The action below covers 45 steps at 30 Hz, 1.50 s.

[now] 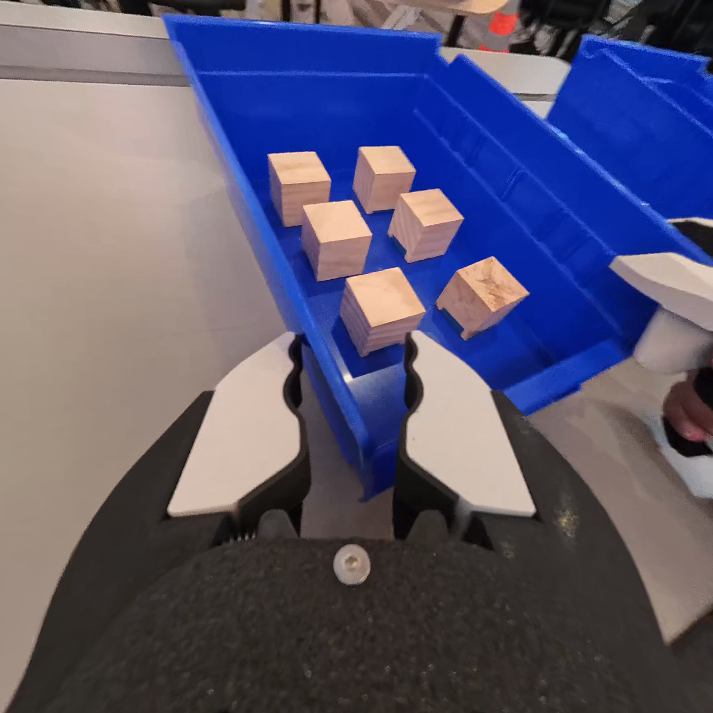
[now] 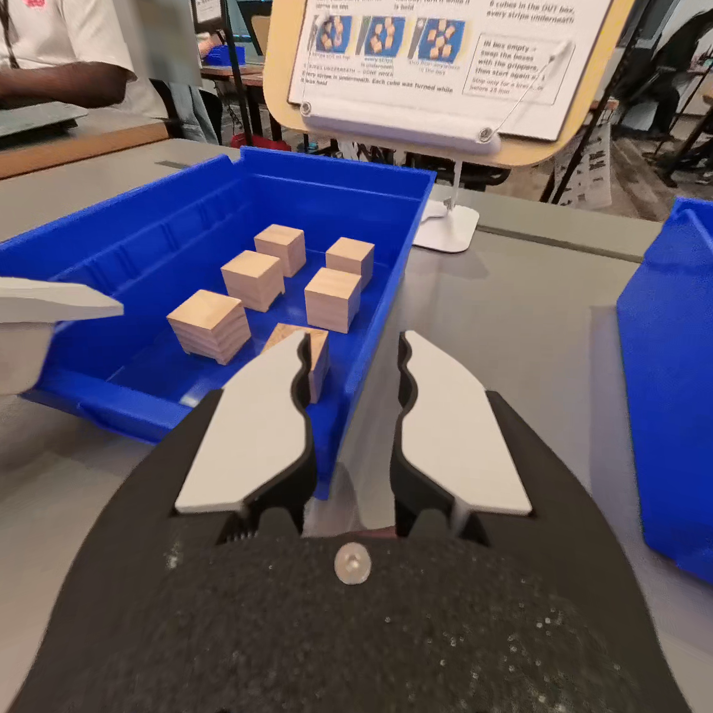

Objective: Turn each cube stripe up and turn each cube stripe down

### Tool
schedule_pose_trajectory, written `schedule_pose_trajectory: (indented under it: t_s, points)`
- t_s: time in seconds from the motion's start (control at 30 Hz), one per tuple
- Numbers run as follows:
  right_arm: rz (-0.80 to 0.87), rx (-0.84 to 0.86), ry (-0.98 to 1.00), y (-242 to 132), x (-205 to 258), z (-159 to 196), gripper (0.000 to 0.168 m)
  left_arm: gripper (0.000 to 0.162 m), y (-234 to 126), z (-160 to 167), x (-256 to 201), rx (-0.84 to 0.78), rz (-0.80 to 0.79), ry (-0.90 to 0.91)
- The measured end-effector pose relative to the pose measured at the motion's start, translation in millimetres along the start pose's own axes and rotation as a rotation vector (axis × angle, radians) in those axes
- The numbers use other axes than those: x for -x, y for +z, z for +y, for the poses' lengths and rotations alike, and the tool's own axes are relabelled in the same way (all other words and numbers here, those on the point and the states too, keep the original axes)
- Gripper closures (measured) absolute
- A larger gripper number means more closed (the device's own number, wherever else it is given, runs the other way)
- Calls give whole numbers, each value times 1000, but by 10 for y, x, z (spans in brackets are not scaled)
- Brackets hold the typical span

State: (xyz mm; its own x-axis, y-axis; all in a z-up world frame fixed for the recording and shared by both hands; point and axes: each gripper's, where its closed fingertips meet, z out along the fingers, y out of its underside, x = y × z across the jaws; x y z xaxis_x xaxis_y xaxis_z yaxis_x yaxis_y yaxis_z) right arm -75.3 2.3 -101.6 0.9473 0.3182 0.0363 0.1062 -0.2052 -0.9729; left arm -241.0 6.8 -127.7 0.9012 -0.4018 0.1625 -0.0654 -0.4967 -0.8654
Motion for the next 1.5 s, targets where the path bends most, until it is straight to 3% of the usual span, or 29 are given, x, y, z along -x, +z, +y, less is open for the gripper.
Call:
schedule_pose_trajectory:
  t_s: [0.07, 0.1, 0.27, 0.43, 0.73, 0.9, 1.17, 1.37, 1.5]
  points:
    - [2, -3, 27, 51, 14, 8, 135, 125, -3, -23, 26, 5, -45, -9]
    - [56, -11, 38, 42, -59, 2, 155, 132, -20, -28, 56, 12, -66, -5]
    - [136, -78, 133, -65, 82, -108, 160, 157, -179, -123, 227, -14, -188, 71]
    - [126, -141, 141, -16, 630, -280, 158, 159, -558, -394, 697, -113, -272, 87]
    - [4, -125, 151, 777, 2071, -642, 158, 161, -1261, -562, 2232, -197, -467, 13]
    - [64, -83, 182, 1088, 2526, -606, 161, 161, -1218, -324, 2807, -172, -440, -99]
    - [35, -33, 179, 1338, 2579, -436, 158, 160, -961, -240, 3035, -131, -395, -131]
    - [-188, 57, 68, 1295, 2640, -389, 144, 158, -949, -197, 3044, -125, -379, -157]
    - [-538, 184, -16, 776, 2635, -310, 120, 138, -1091, -252, 2944, -162, -384, -224]
